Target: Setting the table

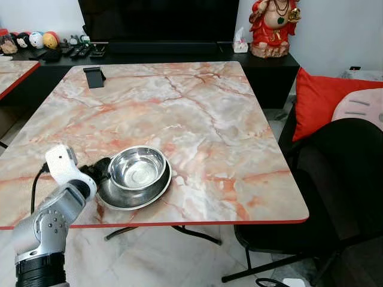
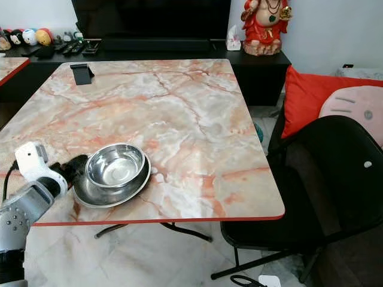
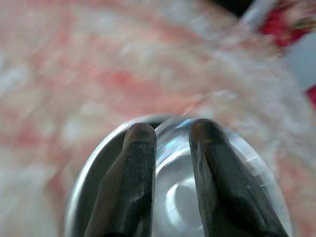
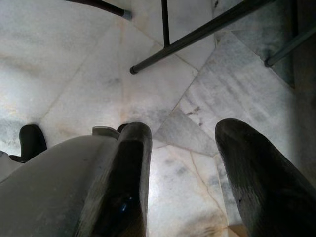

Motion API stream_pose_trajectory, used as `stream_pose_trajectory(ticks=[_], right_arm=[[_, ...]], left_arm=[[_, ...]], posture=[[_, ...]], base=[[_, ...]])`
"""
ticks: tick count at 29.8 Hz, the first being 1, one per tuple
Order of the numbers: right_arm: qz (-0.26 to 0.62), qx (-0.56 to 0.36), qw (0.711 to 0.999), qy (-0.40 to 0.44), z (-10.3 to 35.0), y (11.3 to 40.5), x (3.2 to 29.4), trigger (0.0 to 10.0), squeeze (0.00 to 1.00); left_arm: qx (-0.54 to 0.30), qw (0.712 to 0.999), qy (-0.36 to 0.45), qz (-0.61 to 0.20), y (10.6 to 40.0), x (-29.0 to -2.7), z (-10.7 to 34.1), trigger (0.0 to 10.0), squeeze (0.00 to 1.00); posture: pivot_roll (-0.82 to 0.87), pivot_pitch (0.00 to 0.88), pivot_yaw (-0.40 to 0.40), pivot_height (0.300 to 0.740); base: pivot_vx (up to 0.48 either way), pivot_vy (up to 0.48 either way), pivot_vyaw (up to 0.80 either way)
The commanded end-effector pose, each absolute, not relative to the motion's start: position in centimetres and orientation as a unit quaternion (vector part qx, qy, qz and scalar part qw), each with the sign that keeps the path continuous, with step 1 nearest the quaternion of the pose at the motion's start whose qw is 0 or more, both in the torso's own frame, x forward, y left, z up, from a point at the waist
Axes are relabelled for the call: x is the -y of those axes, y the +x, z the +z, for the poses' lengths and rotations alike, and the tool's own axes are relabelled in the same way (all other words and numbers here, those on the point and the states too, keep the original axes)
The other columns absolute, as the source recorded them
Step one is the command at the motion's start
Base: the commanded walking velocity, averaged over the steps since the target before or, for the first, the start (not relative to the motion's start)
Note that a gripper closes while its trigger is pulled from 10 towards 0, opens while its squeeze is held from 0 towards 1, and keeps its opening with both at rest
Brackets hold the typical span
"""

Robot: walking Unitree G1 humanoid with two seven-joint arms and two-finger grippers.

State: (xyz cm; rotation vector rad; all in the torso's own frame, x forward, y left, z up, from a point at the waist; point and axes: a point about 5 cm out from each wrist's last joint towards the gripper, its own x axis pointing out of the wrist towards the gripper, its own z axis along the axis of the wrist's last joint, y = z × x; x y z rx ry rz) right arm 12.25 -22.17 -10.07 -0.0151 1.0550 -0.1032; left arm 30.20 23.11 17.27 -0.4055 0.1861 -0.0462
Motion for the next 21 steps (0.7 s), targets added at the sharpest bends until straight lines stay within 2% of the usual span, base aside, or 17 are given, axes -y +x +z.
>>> stream_pose_trajectory(ticks=[1,8,21], right_arm=[[-0.047,-0.507,0.86,-0.011,-10.1,12.1,22.3,10.0,0.0],[-0.048,-0.507,0.86,-0.009,-10.1,12.1,22.2,10.0,0.0],[-0.049,-0.508,0.86,-0.005,-10.1,12.1,22.2,10.0,0.0]], left_arm=[[-0.073,0.978,-0.189,-0.05,30.3,-22.6,18.5,10.0,0.0],[-0.13,0.972,-0.143,-0.134,30.3,-21.0,18.0,10.0,0.0],[-0.228,0.951,-0.107,-0.179,29.6,-20.6,16.6,10.0,0.0]], posture=[[-0.03,0.0,0.001,0.732],[-0.03,0.0,0.007,0.732],[-0.03,0.0,0.014,0.732]], base=[[0.0,0.0,0.0],[0.0,0.0,0.0],[0.0,0.0,0.0]])
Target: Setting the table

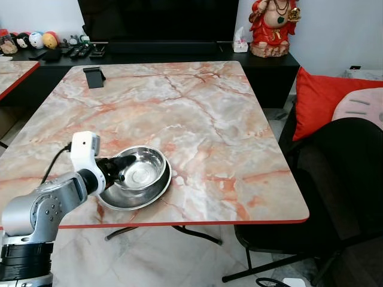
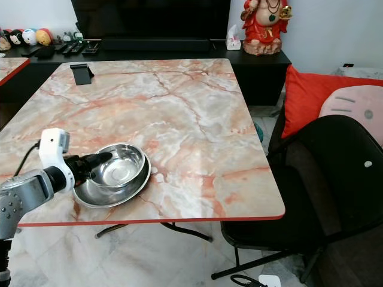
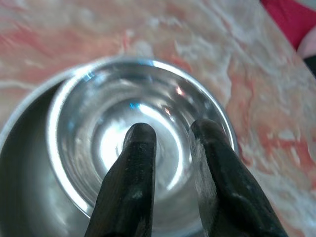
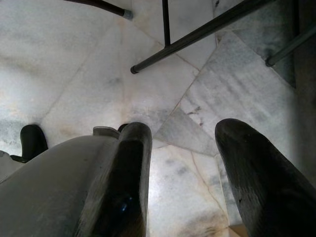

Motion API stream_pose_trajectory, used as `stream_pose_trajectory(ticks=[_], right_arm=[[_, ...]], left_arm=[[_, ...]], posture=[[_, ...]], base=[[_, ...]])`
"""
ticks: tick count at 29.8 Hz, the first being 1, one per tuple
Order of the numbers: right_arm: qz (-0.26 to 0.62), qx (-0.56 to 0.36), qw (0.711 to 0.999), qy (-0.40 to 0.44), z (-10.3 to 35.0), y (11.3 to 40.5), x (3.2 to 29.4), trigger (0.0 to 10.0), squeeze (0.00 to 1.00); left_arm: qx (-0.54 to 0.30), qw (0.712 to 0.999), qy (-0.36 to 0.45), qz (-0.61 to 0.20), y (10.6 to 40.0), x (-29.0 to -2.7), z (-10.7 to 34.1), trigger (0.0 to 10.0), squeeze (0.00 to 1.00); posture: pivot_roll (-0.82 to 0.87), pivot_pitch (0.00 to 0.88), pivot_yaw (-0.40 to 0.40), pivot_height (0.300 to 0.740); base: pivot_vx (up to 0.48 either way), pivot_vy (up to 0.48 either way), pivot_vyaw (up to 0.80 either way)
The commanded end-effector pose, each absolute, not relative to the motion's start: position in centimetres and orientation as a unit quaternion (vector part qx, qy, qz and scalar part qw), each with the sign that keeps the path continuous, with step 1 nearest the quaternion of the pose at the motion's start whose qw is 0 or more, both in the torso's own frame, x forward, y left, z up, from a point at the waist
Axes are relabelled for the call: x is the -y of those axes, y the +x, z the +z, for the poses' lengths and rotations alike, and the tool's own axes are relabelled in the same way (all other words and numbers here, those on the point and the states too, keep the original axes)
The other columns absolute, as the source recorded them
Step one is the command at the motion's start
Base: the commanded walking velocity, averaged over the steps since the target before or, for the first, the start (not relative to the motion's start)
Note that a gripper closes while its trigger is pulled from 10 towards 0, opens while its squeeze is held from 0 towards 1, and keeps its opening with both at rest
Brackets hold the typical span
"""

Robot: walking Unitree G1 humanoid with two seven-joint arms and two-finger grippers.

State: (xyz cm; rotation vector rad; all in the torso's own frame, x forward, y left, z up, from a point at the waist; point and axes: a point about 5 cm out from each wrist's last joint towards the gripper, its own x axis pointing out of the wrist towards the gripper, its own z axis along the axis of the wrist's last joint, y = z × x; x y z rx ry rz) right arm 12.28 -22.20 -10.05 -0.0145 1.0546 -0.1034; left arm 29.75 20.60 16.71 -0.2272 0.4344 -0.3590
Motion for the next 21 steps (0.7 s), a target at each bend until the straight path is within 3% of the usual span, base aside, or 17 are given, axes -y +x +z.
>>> stream_pose_trajectory(ticks=[1,10,21], right_arm=[[-0.049,-0.508,0.86,-0.005,-10.1,12.1,22.2,10.0,0.0],[-0.047,-0.51,0.859,-0.004,-10.2,11.9,22.1,10.0,0.0],[-0.049,-0.51,0.859,-0.002,-10.2,11.8,22.1,10.0,0.0]], left_arm=[[-0.232,0.95,-0.106,-0.179,29.6,-20.7,16.5,10.0,0.0],[-0.256,0.943,-0.1,-0.19,29.3,-20.6,15.6,10.0,0.0],[-0.266,0.95,-0.097,-0.13,29.8,-21.4,14.5,10.0,0.0]], posture=[[-0.03,0.0,0.016,0.732],[-0.03,0.0,0.02,0.732],[-0.03,0.0,0.023,0.732]], base=[[0.0,0.0,0.0],[0.0,0.0,0.0],[0.0,0.0,0.0]])
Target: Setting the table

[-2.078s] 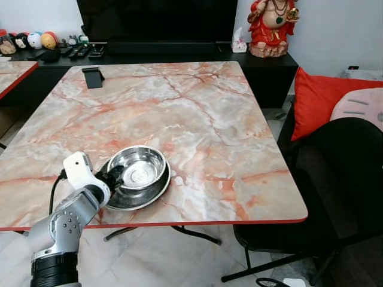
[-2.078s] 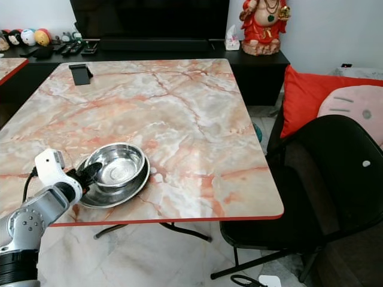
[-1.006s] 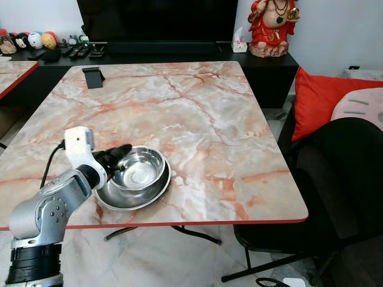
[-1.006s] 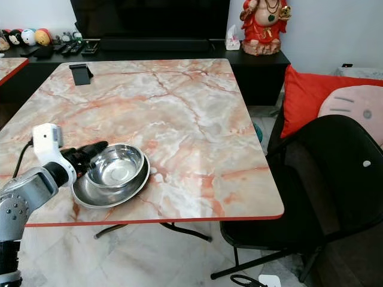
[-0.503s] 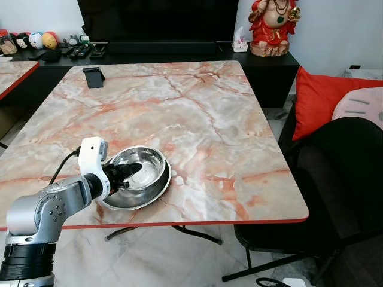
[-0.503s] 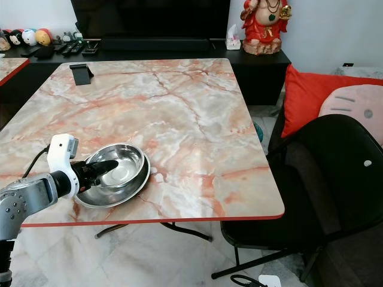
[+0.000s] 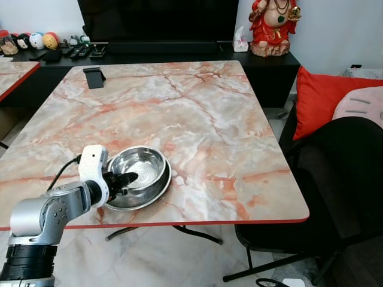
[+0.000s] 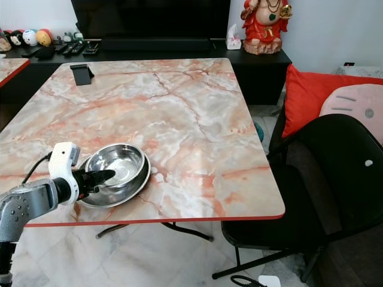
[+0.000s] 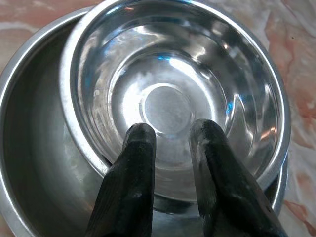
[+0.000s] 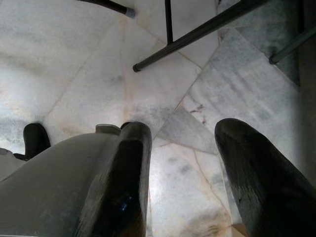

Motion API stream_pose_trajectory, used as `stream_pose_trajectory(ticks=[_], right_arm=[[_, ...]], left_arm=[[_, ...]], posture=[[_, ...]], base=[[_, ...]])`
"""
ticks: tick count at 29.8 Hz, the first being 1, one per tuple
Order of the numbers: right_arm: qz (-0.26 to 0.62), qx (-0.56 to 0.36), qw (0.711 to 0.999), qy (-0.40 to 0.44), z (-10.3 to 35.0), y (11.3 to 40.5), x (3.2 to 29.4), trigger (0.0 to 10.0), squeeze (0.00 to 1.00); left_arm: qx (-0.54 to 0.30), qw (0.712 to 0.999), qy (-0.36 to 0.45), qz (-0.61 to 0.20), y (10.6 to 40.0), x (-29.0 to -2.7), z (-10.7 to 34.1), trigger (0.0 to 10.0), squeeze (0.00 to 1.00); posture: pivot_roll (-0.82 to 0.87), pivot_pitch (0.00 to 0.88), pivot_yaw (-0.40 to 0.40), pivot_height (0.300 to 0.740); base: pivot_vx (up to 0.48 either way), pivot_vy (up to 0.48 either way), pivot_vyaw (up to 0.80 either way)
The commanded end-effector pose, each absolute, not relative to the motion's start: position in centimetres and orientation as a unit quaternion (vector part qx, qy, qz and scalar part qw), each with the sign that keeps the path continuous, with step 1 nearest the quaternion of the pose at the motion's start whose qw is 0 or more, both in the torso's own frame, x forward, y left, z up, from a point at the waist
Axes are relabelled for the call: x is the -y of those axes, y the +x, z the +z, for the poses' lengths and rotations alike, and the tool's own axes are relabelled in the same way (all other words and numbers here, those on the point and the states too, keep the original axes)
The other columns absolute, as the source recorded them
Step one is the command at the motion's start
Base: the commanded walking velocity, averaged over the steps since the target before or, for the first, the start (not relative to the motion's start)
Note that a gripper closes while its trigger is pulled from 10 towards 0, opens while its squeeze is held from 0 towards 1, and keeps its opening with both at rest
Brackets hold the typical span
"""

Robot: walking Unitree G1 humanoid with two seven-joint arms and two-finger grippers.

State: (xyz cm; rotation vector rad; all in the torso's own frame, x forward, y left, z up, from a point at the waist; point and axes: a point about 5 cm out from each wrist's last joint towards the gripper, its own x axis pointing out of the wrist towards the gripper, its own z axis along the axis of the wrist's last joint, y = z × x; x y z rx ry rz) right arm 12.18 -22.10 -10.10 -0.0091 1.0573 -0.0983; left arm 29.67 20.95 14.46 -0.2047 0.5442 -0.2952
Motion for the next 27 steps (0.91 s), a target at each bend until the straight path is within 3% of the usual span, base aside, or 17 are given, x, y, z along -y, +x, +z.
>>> stream_pose_trajectory(ticks=[1,27], right_arm=[[-0.049,-0.51,0.859,-0.002,-10.23,11.84,22.05,10.0,0.0],[-0.048,-0.51,0.859,-0.003,-10.2,11.93,22.11,10.0,0.0]], left_arm=[[-0.265,0.95,-0.098,-0.129,29.83,-21.37,14.49,10.0,0.0],[-0.257,0.957,-0.082,-0.107,30.21,-21.79,15.11,10.0,0.0]], posture=[[-0.03,0.0,0.022,0.732],[-0.02,0.0,0.019,0.732]], base=[[0.0,0.0,0.0],[0.0,0.0,0.0]])
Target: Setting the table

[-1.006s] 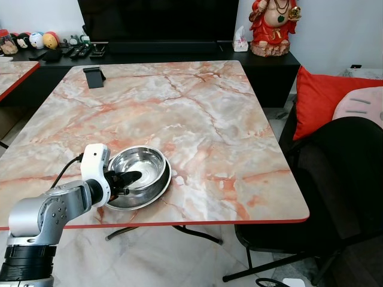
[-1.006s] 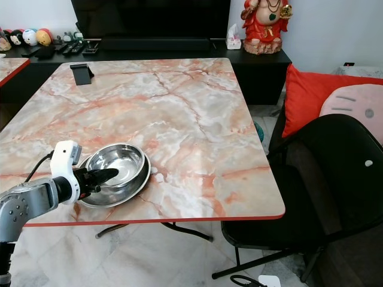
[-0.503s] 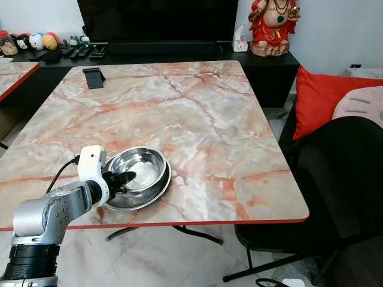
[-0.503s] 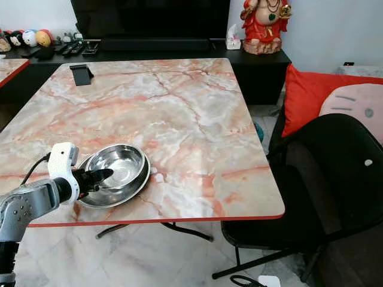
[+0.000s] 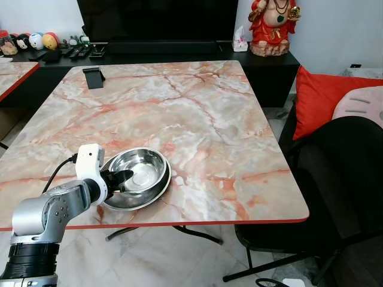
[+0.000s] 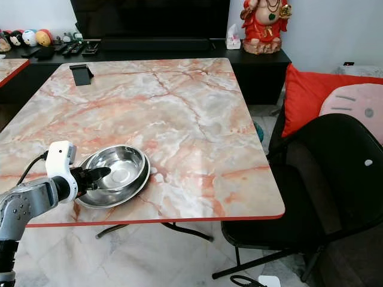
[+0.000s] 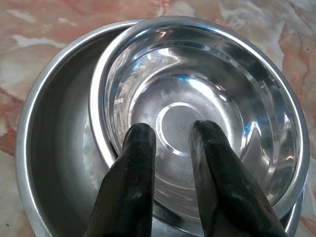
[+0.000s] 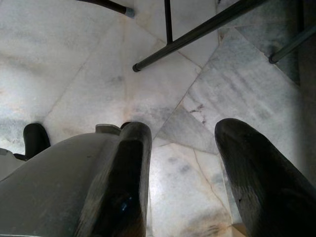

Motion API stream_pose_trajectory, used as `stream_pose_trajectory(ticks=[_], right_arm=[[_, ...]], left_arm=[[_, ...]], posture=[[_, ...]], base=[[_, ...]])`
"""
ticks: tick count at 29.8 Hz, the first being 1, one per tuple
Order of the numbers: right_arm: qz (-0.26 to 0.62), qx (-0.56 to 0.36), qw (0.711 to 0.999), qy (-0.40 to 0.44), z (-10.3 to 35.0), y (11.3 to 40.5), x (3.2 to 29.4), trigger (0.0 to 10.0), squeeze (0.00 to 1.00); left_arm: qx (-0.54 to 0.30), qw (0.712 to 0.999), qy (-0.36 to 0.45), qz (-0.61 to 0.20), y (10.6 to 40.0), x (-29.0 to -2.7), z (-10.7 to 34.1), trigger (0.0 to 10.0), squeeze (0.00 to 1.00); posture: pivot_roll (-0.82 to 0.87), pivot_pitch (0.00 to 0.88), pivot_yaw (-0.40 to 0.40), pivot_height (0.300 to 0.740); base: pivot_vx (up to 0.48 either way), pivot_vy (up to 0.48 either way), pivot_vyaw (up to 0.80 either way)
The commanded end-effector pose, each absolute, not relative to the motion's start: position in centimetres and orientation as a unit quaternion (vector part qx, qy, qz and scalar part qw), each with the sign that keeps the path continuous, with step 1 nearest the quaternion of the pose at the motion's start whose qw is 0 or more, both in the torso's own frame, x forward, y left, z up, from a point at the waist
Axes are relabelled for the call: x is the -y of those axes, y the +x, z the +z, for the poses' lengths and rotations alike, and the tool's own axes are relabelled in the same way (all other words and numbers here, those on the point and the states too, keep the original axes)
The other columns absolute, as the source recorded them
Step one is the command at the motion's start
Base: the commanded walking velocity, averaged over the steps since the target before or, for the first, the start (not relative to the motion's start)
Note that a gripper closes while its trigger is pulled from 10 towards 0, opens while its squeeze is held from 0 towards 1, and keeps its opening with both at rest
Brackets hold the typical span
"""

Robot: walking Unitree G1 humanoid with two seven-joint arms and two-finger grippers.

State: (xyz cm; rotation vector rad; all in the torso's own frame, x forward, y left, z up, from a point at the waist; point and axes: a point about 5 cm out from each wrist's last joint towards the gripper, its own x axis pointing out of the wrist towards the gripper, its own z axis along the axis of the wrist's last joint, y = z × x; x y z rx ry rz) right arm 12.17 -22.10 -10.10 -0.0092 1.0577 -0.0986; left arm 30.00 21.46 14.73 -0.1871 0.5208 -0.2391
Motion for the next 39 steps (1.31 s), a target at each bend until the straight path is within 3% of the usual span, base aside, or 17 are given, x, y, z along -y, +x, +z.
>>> stream_pose_trajectory(ticks=[1,14,24,39], right_arm=[[-0.048,-0.51,0.859,-0.003,-10.2,11.9,22.1,10.0,0.0],[-0.05,-0.509,0.859,-0.001,-10.2,11.9,22.1,10.0,0.0],[-0.052,-0.51,0.859,-0.001,-10.2,11.9,22.1,10.0,0.0],[-0.051,-0.51,0.859,-0.001,-10.2,11.9,22.1,10.0,0.0]], left_arm=[[-0.257,0.957,-0.082,-0.107,30.2,-21.8,15.1,10.0,0.0],[-0.237,0.955,-0.133,-0.117,31.5,-19.8,13.9,10.0,0.0],[-0.22,0.969,-0.099,-0.052,32.9,-21.1,13.9,10.0,0.0],[-0.214,0.972,-0.093,-0.039,33.2,-21.5,13.9,10.0,0.0]], posture=[[-0.02,0.0,0.019,0.732],[-0.03,0.0,0.02,0.732],[-0.03,0.0,0.022,0.732],[-0.03,0.0,0.02,0.732]], base=[[0.0,0.0,0.0],[0.0,0.0,0.0],[0.0,0.0,0.0],[0.0,0.0,0.0]])
